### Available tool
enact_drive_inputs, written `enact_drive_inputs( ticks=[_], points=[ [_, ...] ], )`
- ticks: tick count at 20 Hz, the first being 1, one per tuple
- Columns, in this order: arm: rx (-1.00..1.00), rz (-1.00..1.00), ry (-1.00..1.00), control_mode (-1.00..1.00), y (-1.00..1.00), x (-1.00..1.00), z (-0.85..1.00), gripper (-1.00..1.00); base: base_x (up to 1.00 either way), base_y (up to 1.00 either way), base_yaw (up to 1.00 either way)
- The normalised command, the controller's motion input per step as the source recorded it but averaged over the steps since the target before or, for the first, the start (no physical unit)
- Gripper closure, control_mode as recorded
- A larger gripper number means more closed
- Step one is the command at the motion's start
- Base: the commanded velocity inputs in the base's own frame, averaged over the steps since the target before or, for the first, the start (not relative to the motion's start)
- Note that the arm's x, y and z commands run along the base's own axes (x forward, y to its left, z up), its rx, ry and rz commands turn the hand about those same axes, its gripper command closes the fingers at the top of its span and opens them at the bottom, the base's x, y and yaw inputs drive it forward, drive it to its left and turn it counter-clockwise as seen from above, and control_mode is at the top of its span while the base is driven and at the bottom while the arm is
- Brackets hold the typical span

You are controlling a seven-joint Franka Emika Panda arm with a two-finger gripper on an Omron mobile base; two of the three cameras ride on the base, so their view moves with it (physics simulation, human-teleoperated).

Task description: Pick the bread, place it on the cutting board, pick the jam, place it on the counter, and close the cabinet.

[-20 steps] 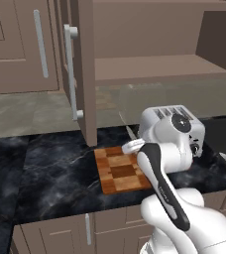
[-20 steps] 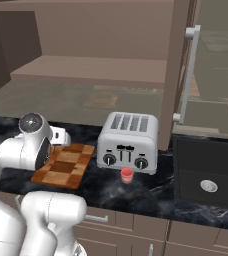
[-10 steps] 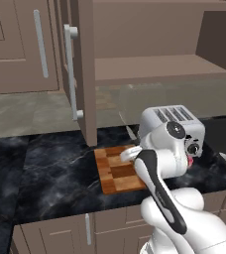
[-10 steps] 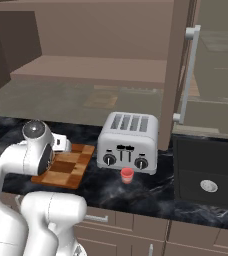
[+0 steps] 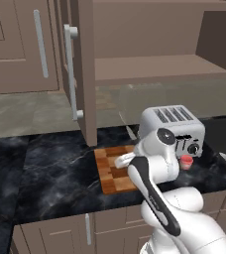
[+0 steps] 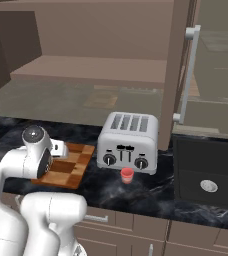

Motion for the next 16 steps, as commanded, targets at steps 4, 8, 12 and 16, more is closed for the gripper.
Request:
enact_drive_inputs(
  ticks=[4,8,12,16],
  points=[
    [0.0,0.0,0.0,-1.0,0.09,0.14,-0.36,1.0,0.0,0.0,0.0],
    [0.0,0.0,0.0,-1.0,0.01,0.15,-0.26,1.0,0.0,0.0,0.0],
    [0.0,0.0,0.0,-1.0,0.0,0.15,-0.32,1.0,0.0,0.0,0.0],
    [0.0,0.0,0.0,-1.0,0.0,0.19,-0.37,1.0,0.0,0.0,0.0]
  ],
)
